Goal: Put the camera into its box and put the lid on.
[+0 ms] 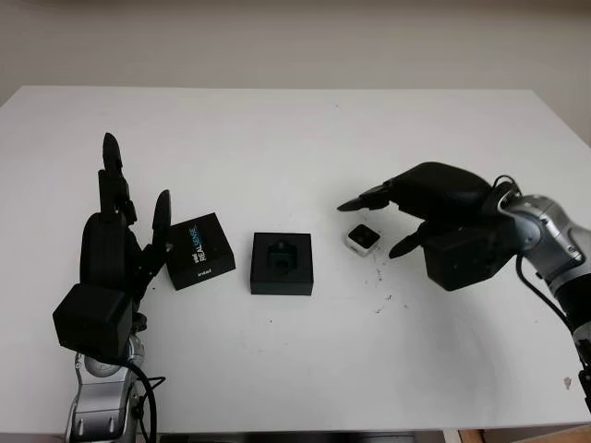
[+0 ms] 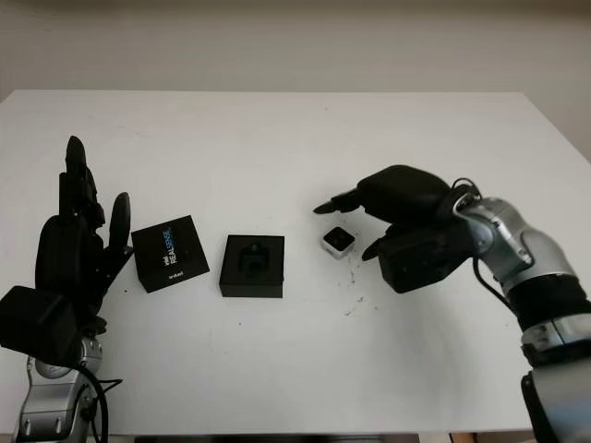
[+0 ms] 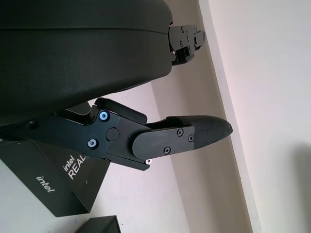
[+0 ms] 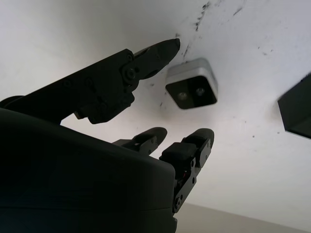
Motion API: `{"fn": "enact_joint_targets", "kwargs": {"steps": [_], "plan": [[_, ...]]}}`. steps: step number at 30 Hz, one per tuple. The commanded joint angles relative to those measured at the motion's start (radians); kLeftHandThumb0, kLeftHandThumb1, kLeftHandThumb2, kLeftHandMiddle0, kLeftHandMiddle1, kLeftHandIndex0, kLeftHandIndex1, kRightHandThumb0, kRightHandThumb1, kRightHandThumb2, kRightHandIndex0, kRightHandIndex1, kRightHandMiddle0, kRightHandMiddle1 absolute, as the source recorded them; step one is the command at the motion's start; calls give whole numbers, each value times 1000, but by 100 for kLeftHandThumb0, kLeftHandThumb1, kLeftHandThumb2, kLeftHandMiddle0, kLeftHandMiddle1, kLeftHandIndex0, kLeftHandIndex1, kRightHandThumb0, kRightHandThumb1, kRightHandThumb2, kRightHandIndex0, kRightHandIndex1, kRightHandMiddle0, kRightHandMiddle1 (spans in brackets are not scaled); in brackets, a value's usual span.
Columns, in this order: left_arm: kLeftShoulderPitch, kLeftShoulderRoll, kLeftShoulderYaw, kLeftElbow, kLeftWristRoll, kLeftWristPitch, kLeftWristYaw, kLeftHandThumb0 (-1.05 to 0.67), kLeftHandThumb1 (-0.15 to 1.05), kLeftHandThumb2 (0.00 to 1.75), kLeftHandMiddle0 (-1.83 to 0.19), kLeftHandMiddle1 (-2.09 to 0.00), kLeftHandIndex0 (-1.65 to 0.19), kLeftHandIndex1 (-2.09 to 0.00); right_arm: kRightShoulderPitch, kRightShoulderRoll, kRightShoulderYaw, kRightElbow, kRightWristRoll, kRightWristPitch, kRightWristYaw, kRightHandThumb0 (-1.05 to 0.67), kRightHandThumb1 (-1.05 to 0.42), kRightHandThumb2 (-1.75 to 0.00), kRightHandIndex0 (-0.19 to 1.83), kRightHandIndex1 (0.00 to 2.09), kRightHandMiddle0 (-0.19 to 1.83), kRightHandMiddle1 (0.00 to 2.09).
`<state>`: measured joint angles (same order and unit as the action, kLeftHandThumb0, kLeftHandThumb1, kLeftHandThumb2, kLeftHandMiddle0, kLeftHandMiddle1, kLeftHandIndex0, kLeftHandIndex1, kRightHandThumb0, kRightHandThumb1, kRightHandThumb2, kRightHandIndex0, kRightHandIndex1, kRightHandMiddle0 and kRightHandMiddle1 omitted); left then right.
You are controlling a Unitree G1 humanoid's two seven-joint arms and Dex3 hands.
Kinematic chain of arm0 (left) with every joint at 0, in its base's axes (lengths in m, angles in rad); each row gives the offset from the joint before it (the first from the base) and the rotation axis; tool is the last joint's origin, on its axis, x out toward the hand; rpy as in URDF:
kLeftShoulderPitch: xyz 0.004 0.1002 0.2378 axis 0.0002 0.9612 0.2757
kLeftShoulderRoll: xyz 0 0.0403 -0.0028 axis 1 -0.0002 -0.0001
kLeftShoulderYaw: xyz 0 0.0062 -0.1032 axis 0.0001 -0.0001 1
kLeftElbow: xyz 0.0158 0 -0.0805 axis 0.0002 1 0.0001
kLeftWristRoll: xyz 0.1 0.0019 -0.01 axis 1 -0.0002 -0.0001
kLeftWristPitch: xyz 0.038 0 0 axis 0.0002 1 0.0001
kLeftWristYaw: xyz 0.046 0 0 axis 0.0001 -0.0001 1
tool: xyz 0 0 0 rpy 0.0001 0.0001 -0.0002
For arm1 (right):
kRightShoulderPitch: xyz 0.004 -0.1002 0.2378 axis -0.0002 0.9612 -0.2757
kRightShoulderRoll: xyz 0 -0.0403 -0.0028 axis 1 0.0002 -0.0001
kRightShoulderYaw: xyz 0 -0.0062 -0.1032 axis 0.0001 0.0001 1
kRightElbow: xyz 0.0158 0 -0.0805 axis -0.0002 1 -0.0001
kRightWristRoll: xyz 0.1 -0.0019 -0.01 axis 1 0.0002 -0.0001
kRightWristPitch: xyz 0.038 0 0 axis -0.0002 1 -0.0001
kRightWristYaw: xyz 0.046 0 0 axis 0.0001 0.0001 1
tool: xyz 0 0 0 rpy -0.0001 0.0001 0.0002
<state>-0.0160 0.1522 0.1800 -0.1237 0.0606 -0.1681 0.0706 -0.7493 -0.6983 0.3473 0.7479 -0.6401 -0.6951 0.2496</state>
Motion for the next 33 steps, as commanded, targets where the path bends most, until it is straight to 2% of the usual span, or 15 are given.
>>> {"fn": "enact_joint_targets", "kwargs": {"steps": [1,9,20,21,25,30,33], "plan": [[1,4,2,-3,4,5,-1,-67,105,52,11,-5,11,-5,-27,15,8,42,-6,-18,-33,-38,-80,-6,57,19,54,18],[12,4,4,-16,28,10,11,-63,105,53,9,-6,9,-6,-65,31,38,130,-19,-28,-55,-47,-83,-6,55,21,49,23],[16,8,3,-23,31,17,7,-65,105,53,9,-6,10,-6,-70,29,58,126,-37,3,-43,-45,-85,-6,53,25,47,27],[17,8,4,-23,31,16,7,-65,105,53,9,-6,10,-6,-71,29,59,128,-39,3,-45,-44,-85,-6,52,27,47,30],[22,10,6,-30,35,20,7,-65,105,53,9,-6,9,-6,-74,27,64,136,-48,-5,-65,-38,-86,-5,36,65,30,76],[23,12,7,-30,35,21,2,-66,105,53,9,-6,9,-6,-81,32,63,169,-41,-24,-96,-34,-87,-5,27,94,21,109],[25,11,5,-36,39,28,2,-66,105,53,9,-5,9,-6,-87,30,70,184,-53,-23,-117,-34,-88,-6,24,105,19,118]]}}
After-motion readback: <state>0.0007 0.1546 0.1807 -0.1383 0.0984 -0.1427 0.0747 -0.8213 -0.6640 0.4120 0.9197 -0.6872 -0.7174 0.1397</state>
